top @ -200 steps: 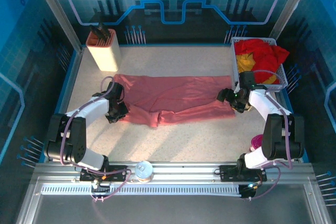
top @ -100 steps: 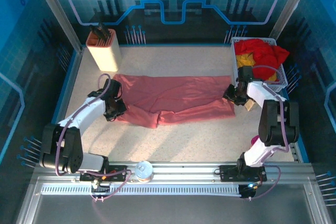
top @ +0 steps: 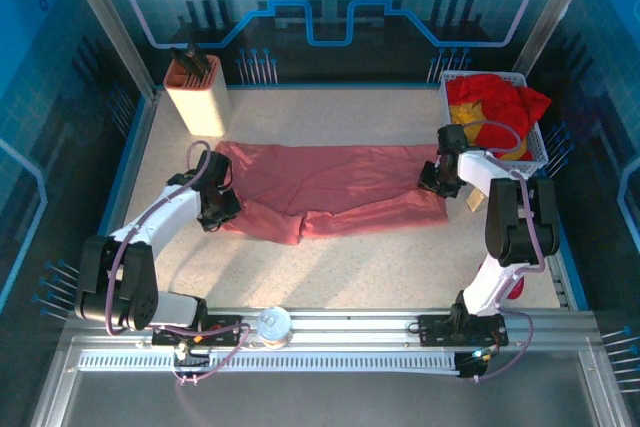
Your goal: Fold and stack the t-shirts
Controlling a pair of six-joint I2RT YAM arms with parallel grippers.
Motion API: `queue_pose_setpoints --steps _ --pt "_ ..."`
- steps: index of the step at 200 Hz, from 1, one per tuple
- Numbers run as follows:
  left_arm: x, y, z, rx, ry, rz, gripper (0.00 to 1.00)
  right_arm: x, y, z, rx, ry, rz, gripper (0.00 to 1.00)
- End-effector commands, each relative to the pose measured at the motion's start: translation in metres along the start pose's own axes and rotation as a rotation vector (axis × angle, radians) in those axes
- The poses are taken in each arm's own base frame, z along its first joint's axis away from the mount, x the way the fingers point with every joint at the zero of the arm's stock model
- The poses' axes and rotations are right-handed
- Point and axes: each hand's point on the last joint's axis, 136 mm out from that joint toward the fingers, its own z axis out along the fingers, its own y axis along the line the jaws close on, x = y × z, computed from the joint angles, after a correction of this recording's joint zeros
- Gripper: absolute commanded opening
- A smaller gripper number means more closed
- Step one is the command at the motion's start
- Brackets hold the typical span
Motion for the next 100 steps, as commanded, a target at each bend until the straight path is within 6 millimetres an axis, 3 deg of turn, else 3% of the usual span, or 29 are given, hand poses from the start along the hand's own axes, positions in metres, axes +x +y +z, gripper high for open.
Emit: queue_pose_setpoints --steps 1,48,100 --pt "0.004 -0.002 -0.01 0.029 0.024 0.006 0.0 -0.003 0.003 -0.003 0.015 -0.021 -0.027 0.28" --pt "0.011 -0.014 -0.026 0.112 0.049 -0.015 0.0 0.0 -0.005 -0.009 0.039 -0.029 -0.026 0.0" --pt "0.014 -0.021 -0.044 0.162 0.058 -0.003 0.0 0.002 -0.012 -0.026 0.032 -0.06 0.001 0.0"
